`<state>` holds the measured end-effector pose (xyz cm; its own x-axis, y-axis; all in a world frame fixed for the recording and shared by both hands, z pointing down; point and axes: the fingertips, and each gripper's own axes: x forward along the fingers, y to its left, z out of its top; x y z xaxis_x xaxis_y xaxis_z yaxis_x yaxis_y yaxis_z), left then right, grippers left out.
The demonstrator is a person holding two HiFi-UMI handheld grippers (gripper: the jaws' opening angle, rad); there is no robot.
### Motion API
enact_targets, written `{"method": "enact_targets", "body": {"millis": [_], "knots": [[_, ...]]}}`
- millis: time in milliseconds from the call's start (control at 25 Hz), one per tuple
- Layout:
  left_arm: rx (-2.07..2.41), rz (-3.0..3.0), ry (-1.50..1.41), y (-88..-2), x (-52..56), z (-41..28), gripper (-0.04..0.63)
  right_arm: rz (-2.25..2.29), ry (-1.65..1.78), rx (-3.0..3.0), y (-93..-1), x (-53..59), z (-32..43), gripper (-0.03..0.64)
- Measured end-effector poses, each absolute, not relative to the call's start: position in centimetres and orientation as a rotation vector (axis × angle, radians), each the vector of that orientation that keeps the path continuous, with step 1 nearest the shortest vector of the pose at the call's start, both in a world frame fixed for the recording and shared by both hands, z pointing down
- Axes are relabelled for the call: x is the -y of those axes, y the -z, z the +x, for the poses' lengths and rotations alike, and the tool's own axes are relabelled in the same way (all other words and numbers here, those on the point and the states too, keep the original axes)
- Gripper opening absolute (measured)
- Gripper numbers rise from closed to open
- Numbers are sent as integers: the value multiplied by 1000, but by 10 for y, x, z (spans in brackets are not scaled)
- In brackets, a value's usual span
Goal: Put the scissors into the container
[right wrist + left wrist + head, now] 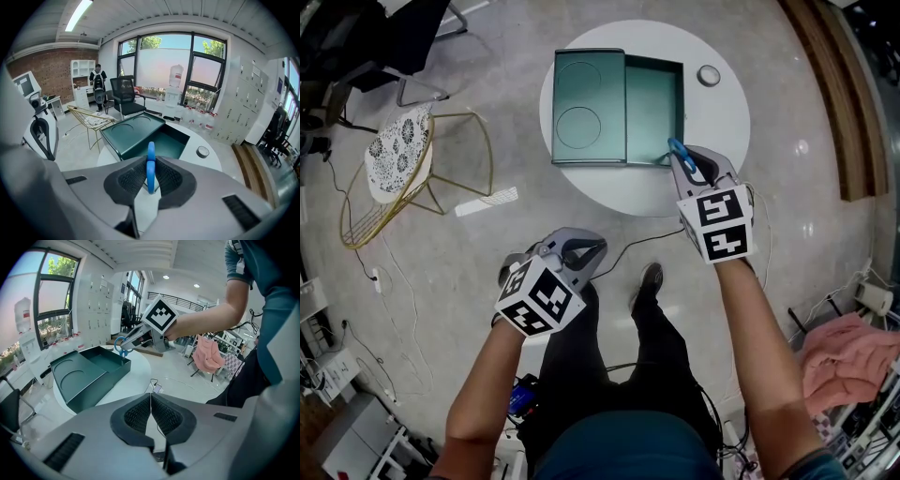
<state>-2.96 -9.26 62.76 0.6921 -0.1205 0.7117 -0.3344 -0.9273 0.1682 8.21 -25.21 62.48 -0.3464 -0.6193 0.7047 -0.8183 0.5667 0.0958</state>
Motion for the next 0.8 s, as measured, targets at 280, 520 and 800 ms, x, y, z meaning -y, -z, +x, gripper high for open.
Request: {"method": "enact_targets", "body": {"millis": [280,520,800], "knots": [[334,2617,-1071,-629,83,-26,18,1122,-352,2094,-626,246,74,69],[354,2615,-1076,-633,82,-30,18,1095,-333,2110,-631,241,62,69],[362,2608,-1079,-634,79,-37,18,1138,-297,2108,-630,253,55,69]]}}
